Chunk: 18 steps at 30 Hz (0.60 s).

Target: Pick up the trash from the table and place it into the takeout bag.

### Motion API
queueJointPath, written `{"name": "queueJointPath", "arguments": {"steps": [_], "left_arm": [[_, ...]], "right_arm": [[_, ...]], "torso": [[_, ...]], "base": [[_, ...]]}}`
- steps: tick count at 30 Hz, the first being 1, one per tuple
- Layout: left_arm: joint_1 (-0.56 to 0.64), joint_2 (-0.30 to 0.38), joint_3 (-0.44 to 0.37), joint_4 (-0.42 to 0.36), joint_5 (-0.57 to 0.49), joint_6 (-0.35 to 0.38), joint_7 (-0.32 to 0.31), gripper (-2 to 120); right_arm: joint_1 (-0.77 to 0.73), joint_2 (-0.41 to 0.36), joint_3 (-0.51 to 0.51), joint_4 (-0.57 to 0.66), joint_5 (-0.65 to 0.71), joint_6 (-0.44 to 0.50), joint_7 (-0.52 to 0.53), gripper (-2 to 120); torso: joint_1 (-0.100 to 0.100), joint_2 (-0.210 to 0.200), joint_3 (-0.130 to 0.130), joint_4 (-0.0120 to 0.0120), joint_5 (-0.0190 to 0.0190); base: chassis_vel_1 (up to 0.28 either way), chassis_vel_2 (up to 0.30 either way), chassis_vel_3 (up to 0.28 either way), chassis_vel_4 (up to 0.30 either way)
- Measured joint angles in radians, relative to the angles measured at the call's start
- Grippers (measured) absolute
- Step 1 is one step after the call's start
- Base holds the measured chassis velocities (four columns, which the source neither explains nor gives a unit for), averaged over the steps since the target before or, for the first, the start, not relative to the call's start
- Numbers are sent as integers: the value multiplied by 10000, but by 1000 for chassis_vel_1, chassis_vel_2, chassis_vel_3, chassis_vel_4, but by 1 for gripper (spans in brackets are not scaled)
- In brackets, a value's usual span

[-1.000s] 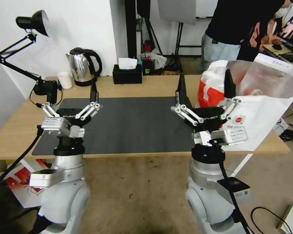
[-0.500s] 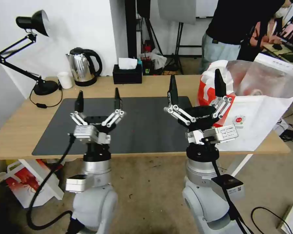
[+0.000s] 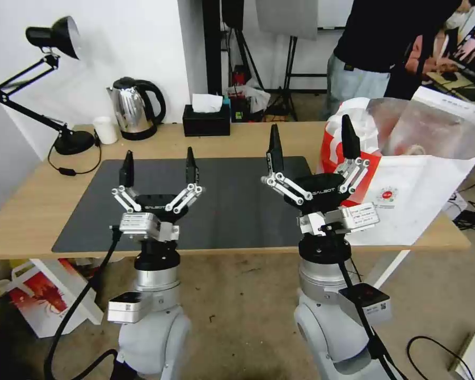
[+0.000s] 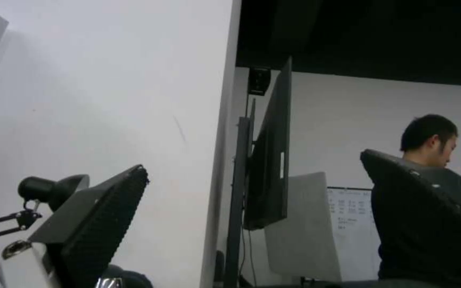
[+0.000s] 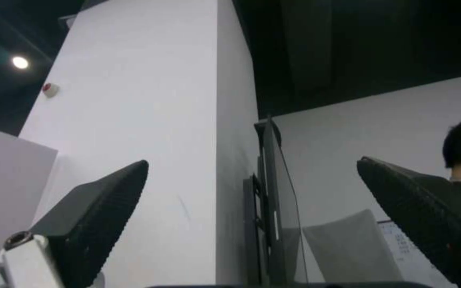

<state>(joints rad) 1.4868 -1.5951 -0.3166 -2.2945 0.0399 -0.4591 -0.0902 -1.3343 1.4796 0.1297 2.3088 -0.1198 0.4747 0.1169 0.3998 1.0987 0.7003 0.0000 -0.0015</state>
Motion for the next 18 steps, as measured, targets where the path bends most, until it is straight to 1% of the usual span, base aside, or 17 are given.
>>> {"name": "queueJointPath", "arguments": {"steps": [15, 18], "left_arm": [[79, 16, -43, -102, 91, -4, 62, 100], [-26, 37, -299, -118, 36, 7, 94, 100]], "right_arm": [[-172, 48, 12, 23, -188, 12, 32, 100], [-194, 25, 68, 25, -263, 25, 51, 100]], "torso": [[0, 0, 0, 0, 0], [1, 0, 0, 0, 0]], "base": [[0, 0, 0, 0], [0, 0, 0, 0]]}}
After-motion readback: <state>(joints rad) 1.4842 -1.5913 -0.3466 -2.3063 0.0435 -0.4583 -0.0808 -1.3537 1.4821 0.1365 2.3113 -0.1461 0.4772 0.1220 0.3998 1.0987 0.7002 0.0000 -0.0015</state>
